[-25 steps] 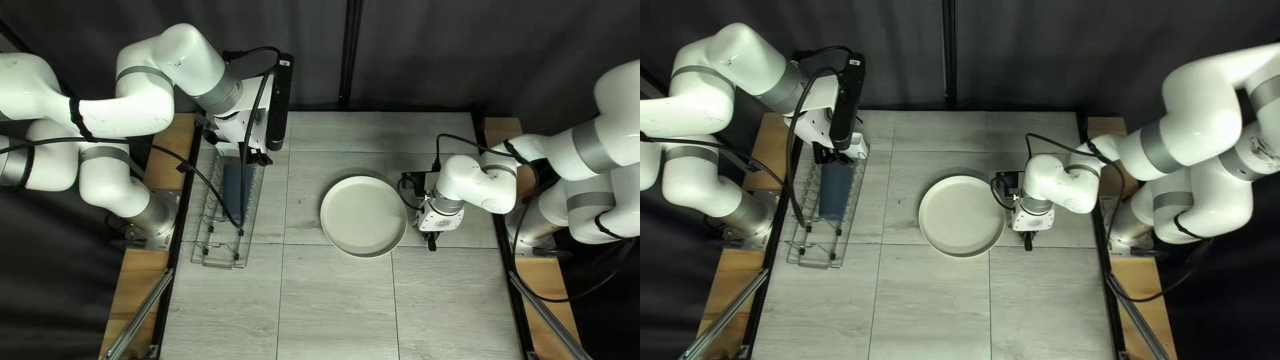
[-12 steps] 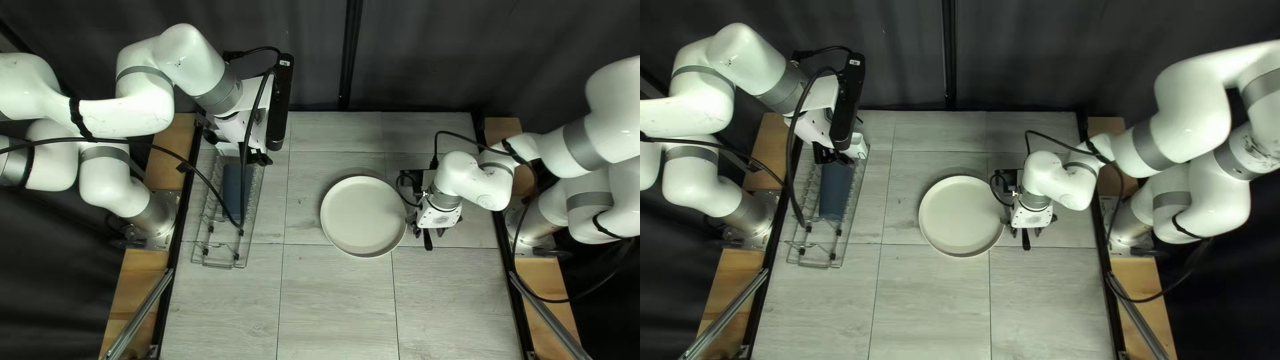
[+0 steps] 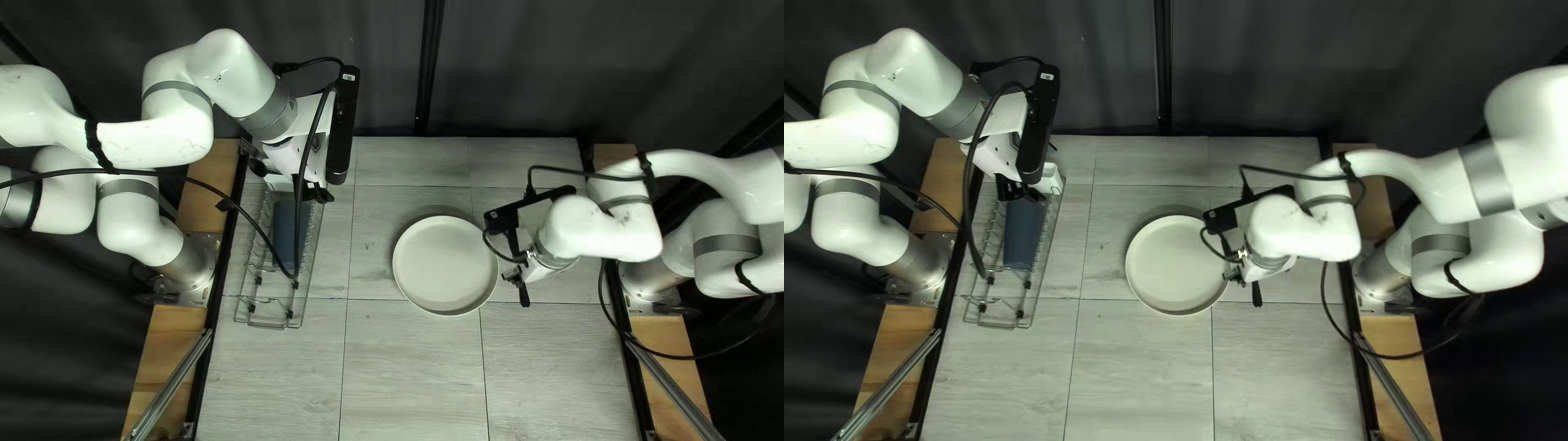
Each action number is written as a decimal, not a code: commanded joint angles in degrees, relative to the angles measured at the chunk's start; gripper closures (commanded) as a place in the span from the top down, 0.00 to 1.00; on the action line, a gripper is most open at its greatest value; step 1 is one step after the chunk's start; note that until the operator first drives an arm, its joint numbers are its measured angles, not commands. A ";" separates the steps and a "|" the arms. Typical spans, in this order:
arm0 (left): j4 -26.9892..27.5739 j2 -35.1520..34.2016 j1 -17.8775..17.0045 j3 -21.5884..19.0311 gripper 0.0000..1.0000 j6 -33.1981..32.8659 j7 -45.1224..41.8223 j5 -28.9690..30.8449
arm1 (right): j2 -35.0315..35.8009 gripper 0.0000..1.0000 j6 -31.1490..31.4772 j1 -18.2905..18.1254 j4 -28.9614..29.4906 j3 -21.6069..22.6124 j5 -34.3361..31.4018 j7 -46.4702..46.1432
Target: Pick up and place plate onto table. Place down one fork to the left of the plate. Place spoon and knife to the right of the plate. Place cup above the knife and spoon
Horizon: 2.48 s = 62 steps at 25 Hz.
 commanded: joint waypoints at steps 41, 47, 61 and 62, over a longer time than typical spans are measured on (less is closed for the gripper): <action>-23.70 -14.69 12.84 11.11 1.00 2.65 7.16 17.87 | -19.00 1.00 2.08 8.27 -3.79 -3.63 -4.03 -20.68; -28.70 -15.28 15.85 15.40 1.00 -3.06 9.49 20.33 | -19.00 1.00 2.08 8.27 -3.79 -3.63 -4.03 -20.68; -33.64 -15.32 18.48 13.49 1.00 -6.56 4.85 22.44 | -19.00 1.00 2.08 8.27 -3.79 -3.63 -4.03 -20.68; -33.77 -15.35 18.62 13.19 1.00 -6.41 4.41 22.51 | -19.00 1.00 2.08 8.27 -3.79 -3.63 -4.03 -20.68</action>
